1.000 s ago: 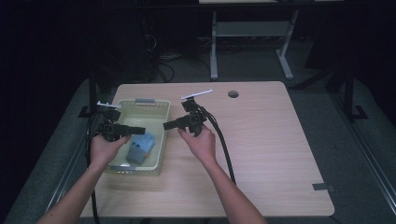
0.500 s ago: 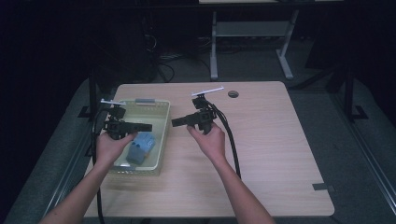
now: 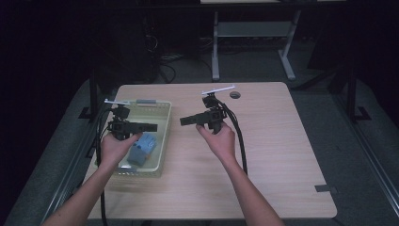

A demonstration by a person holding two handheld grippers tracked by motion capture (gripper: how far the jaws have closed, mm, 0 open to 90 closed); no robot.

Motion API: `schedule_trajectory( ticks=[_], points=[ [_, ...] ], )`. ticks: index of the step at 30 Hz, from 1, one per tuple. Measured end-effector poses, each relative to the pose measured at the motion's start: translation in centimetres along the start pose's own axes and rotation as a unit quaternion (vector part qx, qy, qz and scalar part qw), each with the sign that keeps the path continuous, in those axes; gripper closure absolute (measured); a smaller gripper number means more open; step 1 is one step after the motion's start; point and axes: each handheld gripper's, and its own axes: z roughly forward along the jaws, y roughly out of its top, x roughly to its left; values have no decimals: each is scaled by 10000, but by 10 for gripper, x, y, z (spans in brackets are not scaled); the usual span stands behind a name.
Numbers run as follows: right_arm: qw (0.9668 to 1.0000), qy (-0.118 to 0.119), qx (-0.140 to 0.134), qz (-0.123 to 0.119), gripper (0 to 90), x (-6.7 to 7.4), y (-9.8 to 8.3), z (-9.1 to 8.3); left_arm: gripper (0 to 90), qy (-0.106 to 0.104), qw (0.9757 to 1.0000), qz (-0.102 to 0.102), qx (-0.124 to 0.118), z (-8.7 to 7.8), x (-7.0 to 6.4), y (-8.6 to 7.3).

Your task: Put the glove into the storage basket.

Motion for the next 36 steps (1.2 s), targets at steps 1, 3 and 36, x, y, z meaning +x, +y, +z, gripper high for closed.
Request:
schedule_trajectory(
  ticks=[1, 3, 36],
  points=[
    [10000, -3, -5, 6, 460, -1, 0, -1, 377, -21, 10000, 32, 10, 1, -1, 0],
    [10000, -16, 11, 41, 455, -2, 0, -5, 365, -65, 10000, 49, -31, 2, -4, 1],
    [9995, -38, -254, 208, 405, -44, -12, -72, 309, -489, 9982, 129, -309, 41, -45, 15]
  ],
)
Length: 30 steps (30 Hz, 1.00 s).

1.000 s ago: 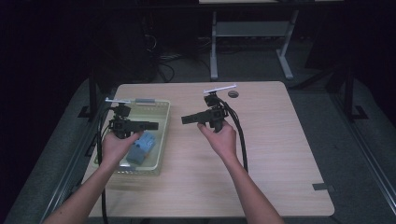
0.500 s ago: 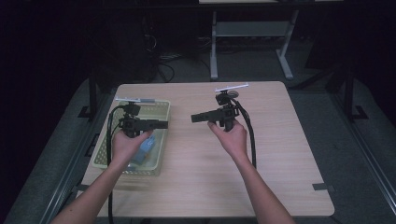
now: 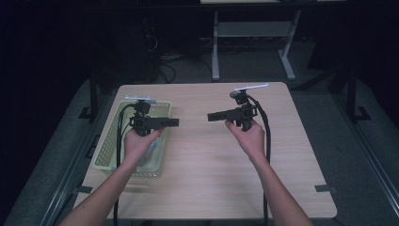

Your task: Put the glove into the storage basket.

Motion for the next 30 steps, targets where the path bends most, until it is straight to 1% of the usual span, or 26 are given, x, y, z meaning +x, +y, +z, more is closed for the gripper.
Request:
schedule_trajectory(
  ticks=[4, 5, 8, 10, 12, 13, 14, 17, 18, 21, 22, 23, 26, 27, 28, 30],
  points=[
    [10000, 6, -18, 33, 401, -4, -1, -5, 302, -19, 10000, 37, -26, 3, -5, 2],
    [10000, 5, -15, 58, 399, -7, -1, -9, 298, -32, 10000, 44, -39, 3, -7, 2],
    [10000, -10, -49, 40, 399, -11, -2, -14, 285, -66, 9999, 100, -35, 7, -12, 2],
    [10000, -18, -55, 46, 398, -11, -2, -16, 280, -60, 9999, 103, -37, 8, -14, 1],
    [10000, -15, -65, 60, 396, -13, -3, -19, 279, -74, 9998, 159, -34, 10, -17, 1],
    [10000, -38, -69, 39, 394, -14, -4, -22, 276, -94, 9998, 163, -52, 11, -21, 1],
    [10000, -38, -69, 39, 394, -14, -4, -22, 273, -94, 9998, 163, -52, 11, -21, 1],
    [9999, -47, -115, 68, 392, -16, -8, -31, 267, -130, 9996, 261, -42, 15, -28, -1],
    [9999, -47, -115, 68, 392, -16, -8, -31, 266, -130, 9996, 261, -42, 15, -28, -1],
    [9998, -96, -161, 88, 391, -19, -13, -39, 263, -182, 9993, 334, -48, 18, -35, -1],
    [9998, -96, -161, 88, 391, -19, -13, -39, 262, -182, 9993, 334, -48, 18, -35, -1],
    [9997, -120, -162, 107, 387, -21, -15, -43, 260, -187, 9993, 315, -61, 19, -36, -2],
    [9996, -148, -188, 136, 387, -23, -18, -48, 259, -234, 9990, 381, -5, 23, -39, -3],
    [9996, -154, -182, 140, 385, -25, -19, -50, 258, -238, 9991, 360, -21, 25, -40, -3],
    [9996, -195, -162, 147, 381, -26, -21, -52, 257, -263, 9989, 388, 16, 27, -42, -4],
    [9995, -198, -184, 178, 381, -27, -22, -55, 257, -274, 9988, 406, 19, 28, -43, -4]
  ],
)
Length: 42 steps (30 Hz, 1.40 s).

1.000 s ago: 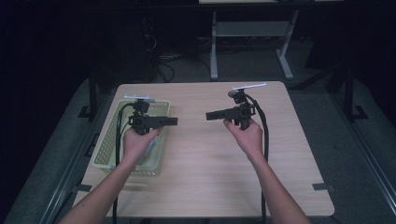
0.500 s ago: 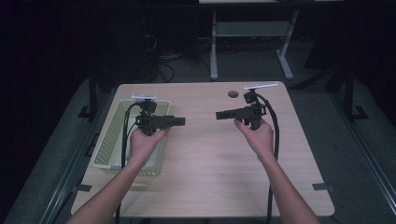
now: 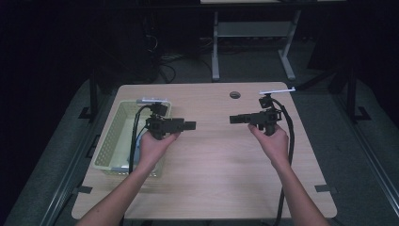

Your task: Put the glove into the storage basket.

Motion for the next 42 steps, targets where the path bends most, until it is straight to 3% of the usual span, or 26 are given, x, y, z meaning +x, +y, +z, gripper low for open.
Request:
schedule_trajectory(
  ticks=[21, 42],
  points=[
    [9995, -187, -102, 221, 364, -24, -29, -32, 255, -323, 9991, 231, 118, 22, -29, -20],
    [9988, -285, 15, 402, 342, -42, -51, -38, 255, -443, 9982, 370, 187, 26, -33, -48]
  ],
)
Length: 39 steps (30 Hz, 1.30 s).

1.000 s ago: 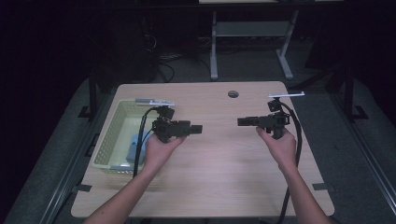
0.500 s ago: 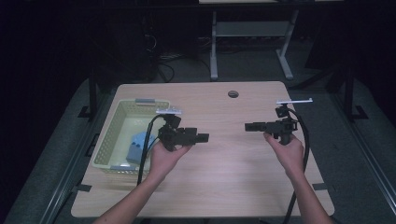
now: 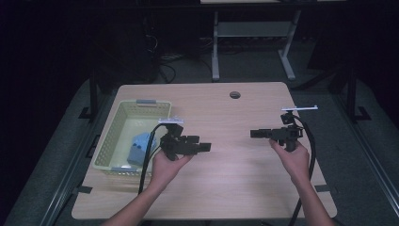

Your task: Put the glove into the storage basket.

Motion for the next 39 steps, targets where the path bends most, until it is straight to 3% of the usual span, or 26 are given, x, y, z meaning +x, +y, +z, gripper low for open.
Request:
schedule_trajectory(
  ticks=[18, 39],
  points=[
    [9998, -17, 90, 176, 329, -19, -29, -3, 256, -37, 10000, 53, 11, 3, 0, -29],
    [9997, 25, 213, 70, 324, -17, -55, -2, 255, -116, 9995, 284, -24, 3, -10, -57]
  ],
)
